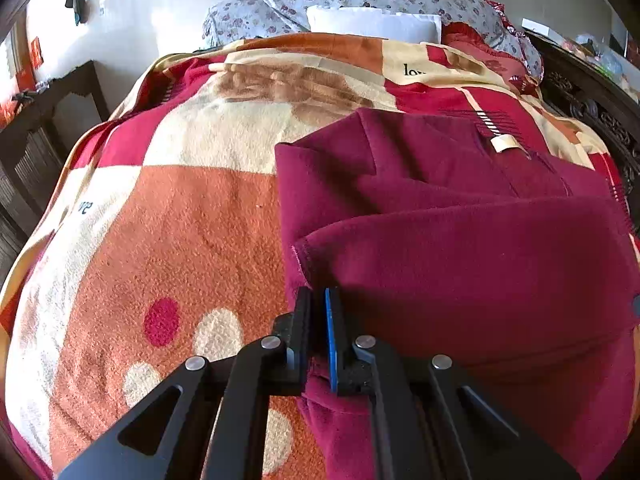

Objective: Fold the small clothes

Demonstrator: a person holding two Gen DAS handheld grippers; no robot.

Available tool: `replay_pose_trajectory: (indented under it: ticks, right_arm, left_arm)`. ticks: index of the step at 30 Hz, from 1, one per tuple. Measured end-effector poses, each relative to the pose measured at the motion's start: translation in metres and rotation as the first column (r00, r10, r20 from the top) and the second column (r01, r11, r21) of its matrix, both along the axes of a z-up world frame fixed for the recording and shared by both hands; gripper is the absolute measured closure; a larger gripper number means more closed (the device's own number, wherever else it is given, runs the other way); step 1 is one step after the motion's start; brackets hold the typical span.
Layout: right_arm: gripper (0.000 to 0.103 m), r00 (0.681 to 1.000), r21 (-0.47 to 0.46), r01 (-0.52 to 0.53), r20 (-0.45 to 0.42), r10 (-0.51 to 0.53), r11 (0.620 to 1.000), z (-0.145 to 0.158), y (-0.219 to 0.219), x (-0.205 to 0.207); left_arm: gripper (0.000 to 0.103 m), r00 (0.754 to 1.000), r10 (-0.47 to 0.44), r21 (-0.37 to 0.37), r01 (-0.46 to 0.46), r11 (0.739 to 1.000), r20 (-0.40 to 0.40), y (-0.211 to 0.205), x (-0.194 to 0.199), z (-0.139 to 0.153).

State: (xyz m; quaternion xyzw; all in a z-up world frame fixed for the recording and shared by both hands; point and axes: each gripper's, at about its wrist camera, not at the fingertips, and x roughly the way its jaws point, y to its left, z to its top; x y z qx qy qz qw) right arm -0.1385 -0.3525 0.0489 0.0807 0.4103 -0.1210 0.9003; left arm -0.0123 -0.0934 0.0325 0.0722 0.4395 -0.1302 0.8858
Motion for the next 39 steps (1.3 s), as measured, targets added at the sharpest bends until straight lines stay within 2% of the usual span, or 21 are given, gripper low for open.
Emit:
replay_pose_trajectory:
  ticks: [3, 5, 9, 13, 15, 20, 23, 27, 33, 39]
  right_arm:
    - [0.051, 1.0, 0.037, 0.016, -0.003, -0.016, 0.999, -0.013, -0.007, 0.001]
    - [0.043, 0.999, 0.057, 0.034, 0.004, -0.034, 0.998, -0.017, -0.013, 0.001]
    - [0.04, 0.999, 0.113, 0.05, 0.014, -0.052, 0.992, -0.02, -0.02, -0.005]
    - [0.04, 0.998, 0.062, 0.049, 0.028, -0.051, 0.997, -0.005, -0.011, -0.016]
    - [0.04, 0.998, 0.05, 0.042, 0.043, -0.044, 0.998, 0.002, -0.006, -0.02]
    - [0.039, 0.997, 0.064, 0.025, 0.077, -0.03, 0.998, 0.014, 0.002, -0.022]
    - [0.039, 0.994, 0.073, 0.033, 0.102, -0.04, 0.997, 0.02, 0.002, -0.013]
    - [0.039, 0.993, 0.093, 0.033, 0.11, -0.043, 0.995, 0.018, 0.001, 0.005]
    - [0.039, 0.997, 0.064, 0.06, 0.037, -0.063, 0.996, -0.003, -0.004, 0.026]
    - [0.038, 0.997, 0.082, 0.051, 0.047, -0.055, 0.995, 0.007, -0.002, 0.006]
  left_arm:
    - [0.097, 1.0, 0.003, 0.001, -0.003, 1.0, 0.006, -0.001, 0.0, -0.001]
    - [0.097, 1.0, 0.002, 0.003, -0.002, 1.0, 0.007, -0.001, 0.0, -0.002]
    - [0.097, 1.0, 0.005, 0.004, -0.006, 1.0, 0.016, -0.001, 0.0, -0.002]
    - [0.092, 0.999, 0.008, 0.004, -0.008, 1.0, 0.037, 0.002, -0.008, 0.003]
    - [0.087, 0.999, 0.01, 0.001, -0.01, 1.0, 0.043, 0.005, -0.013, 0.007]
    - [0.054, 0.997, 0.001, -0.028, 0.001, 1.0, 0.075, 0.008, -0.027, 0.019]
    - [0.045, 0.996, 0.0, -0.055, 0.005, 0.998, 0.091, 0.007, -0.029, 0.025]
    - [0.043, 0.997, -0.01, -0.042, 0.014, 0.999, 0.077, -0.001, -0.023, 0.019]
    - [0.042, 1.0, -0.011, -0.033, 0.011, 0.999, 0.012, -0.009, -0.009, -0.005]
    - [0.039, 1.0, -0.004, -0.053, 0.004, 0.999, -0.004, -0.001, -0.019, 0.002]
